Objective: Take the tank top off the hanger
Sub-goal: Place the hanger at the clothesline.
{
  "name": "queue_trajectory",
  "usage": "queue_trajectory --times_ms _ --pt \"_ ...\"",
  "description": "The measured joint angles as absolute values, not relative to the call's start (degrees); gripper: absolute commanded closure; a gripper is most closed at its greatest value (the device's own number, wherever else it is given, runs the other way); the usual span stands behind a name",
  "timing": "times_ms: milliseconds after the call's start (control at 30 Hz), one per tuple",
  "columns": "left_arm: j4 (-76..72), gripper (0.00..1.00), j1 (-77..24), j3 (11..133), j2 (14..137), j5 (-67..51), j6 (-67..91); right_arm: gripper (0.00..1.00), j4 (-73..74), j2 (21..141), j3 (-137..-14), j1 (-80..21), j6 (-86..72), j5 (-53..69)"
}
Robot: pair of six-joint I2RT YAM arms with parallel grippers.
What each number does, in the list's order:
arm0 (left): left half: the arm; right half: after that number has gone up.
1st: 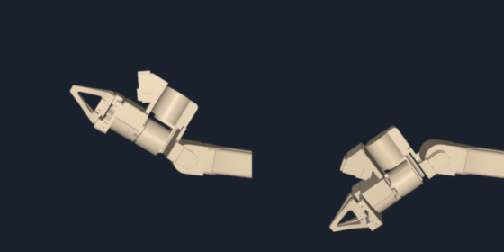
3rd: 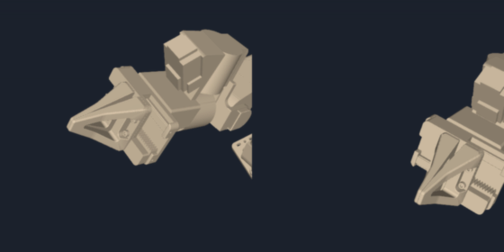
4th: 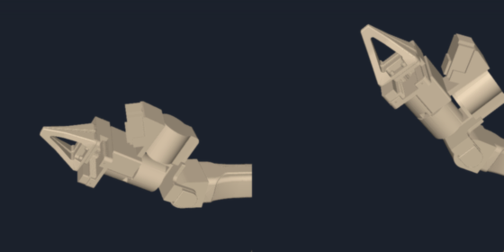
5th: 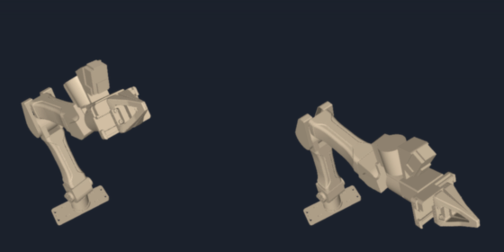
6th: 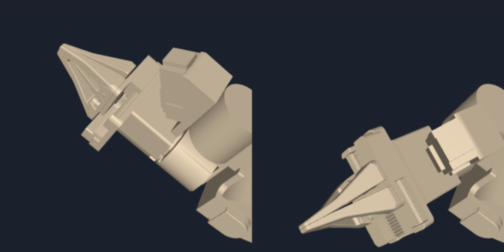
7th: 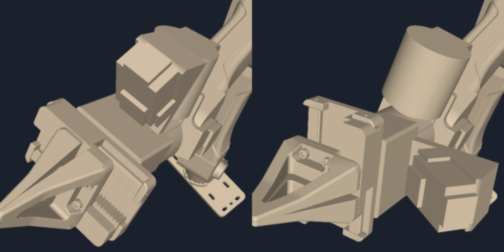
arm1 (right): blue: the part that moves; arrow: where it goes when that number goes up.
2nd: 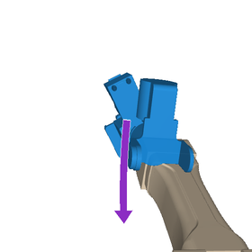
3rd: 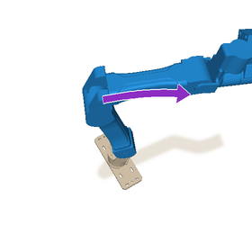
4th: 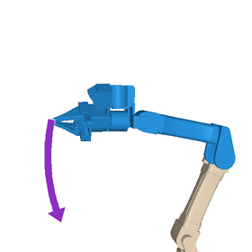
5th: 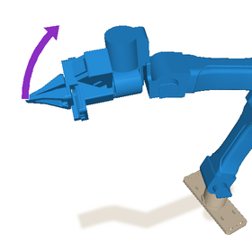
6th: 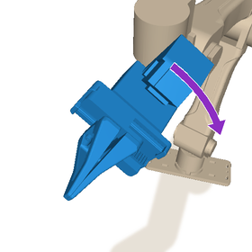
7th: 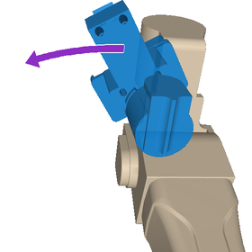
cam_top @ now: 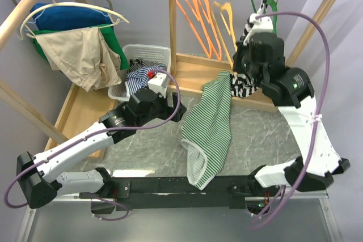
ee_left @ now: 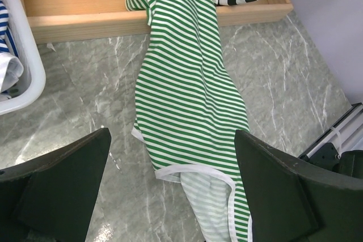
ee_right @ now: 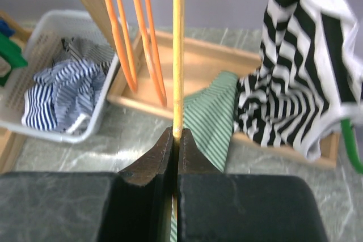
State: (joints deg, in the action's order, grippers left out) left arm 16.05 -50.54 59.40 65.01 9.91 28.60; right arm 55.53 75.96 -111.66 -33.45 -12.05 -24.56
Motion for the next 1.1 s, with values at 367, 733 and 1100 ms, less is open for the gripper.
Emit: queue_trajectory --times_ms 367,733,1100 --pt "14.6 0.04 -50.5 58.4 65.0 8.8 28.8 1.0 53.8 84.1 -120.9 -30.7 -9.7 -20.4" --pt "14.3 0.04 -50.5 57.9 65.1 8.2 29.1 0.96 52.6 88.0 -120.3 -29.4 -9.3 -17.6" --pt "12.2 0.04 -51.0 57.4 71.8 3.0 29.8 0.03 48.7 74.3 -105.5 -29.2 -12.1 -18.2"
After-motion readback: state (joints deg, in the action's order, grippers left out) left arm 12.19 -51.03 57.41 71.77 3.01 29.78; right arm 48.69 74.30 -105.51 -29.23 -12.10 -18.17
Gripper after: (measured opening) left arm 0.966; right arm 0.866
